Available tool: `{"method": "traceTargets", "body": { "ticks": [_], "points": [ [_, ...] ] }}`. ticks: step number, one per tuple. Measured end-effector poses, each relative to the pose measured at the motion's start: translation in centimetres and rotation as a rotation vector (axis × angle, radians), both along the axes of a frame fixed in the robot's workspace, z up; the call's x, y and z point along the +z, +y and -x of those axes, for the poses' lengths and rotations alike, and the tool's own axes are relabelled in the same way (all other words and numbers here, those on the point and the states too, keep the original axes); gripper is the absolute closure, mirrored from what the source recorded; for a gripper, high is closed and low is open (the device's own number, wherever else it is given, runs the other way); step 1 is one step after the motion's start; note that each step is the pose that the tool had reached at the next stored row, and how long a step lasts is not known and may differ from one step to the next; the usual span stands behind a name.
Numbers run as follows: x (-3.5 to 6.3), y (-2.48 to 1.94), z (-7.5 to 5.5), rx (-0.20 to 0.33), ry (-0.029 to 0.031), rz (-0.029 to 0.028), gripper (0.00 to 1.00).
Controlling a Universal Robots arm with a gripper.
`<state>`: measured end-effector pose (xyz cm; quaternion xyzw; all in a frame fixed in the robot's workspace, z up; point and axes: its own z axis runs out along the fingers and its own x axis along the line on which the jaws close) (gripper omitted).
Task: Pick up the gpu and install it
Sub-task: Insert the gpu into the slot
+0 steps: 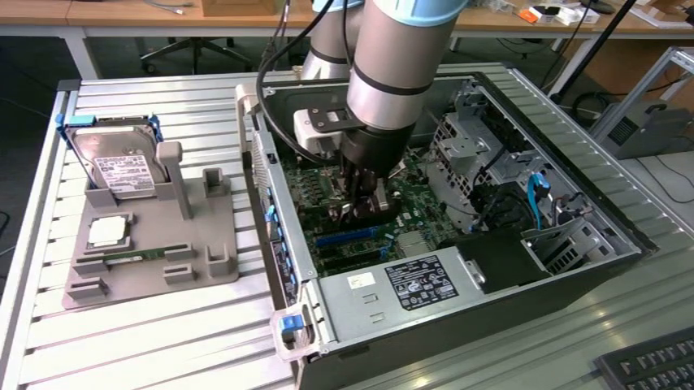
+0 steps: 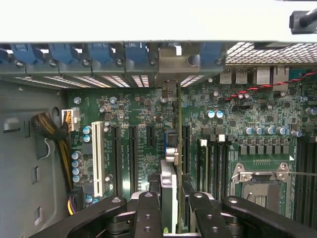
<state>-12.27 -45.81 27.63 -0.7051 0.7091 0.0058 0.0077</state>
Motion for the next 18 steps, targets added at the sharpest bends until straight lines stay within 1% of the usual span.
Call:
{"method": "traceTargets", "body": {
  "ticks": [18],
  "points": [
    [-0.51,-0.02,0.0,0.0,0.0,0.0002,0.73]
  ]
}}
